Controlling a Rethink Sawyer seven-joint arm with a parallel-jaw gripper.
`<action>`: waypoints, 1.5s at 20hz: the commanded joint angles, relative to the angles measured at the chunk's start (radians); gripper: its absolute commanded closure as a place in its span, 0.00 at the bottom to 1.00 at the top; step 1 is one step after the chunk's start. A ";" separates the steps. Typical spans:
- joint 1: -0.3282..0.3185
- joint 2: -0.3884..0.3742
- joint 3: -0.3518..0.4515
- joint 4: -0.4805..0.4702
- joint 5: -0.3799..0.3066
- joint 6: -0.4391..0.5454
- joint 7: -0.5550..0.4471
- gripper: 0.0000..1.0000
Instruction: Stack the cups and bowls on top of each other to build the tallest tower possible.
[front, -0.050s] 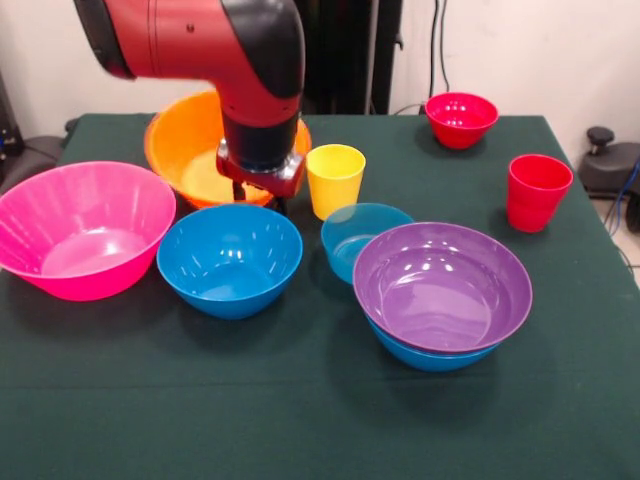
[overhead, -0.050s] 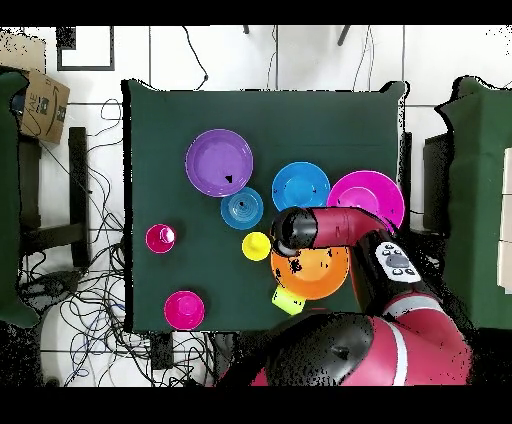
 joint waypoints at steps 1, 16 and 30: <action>0.024 0.169 0.052 -0.106 -0.071 -0.110 -0.058 0.00; 0.062 0.157 0.040 -0.092 -0.042 -0.109 -0.010 0.00; 0.057 0.133 0.038 -0.085 -0.044 -0.086 -0.031 1.00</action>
